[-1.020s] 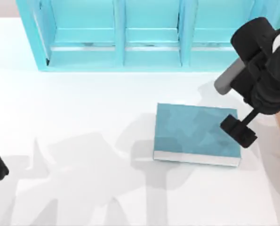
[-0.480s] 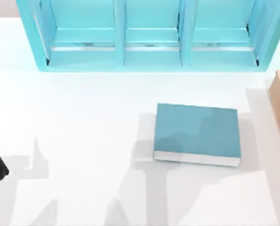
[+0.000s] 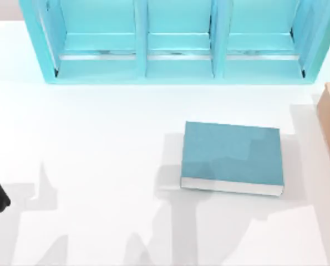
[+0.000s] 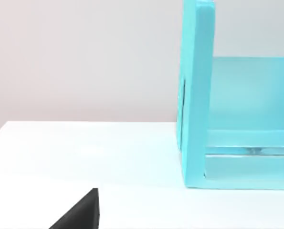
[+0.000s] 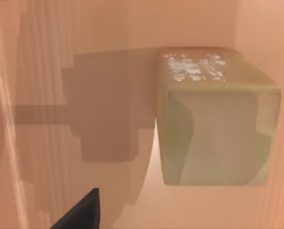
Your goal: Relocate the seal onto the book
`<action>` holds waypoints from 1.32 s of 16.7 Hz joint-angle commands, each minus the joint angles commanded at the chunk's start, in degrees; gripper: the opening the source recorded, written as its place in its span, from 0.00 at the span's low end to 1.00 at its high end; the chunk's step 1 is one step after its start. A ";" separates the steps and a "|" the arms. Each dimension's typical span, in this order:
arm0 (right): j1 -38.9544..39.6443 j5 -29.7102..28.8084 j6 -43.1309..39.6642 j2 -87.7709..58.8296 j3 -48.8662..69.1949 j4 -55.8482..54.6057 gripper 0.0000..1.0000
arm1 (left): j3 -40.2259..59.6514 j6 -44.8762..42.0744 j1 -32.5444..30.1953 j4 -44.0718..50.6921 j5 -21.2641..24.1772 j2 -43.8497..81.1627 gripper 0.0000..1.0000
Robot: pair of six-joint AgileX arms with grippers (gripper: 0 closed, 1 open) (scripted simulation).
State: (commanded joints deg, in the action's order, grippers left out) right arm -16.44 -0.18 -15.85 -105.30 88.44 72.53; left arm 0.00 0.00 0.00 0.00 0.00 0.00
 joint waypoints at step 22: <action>0.03 0.06 0.26 -5.55 -15.99 -21.39 0.62 | 0.00 0.00 0.00 0.00 0.00 0.00 1.00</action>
State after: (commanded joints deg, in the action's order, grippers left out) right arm -16.42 -0.11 -15.59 -110.86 72.45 51.14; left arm 0.00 0.00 0.00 0.00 0.00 0.00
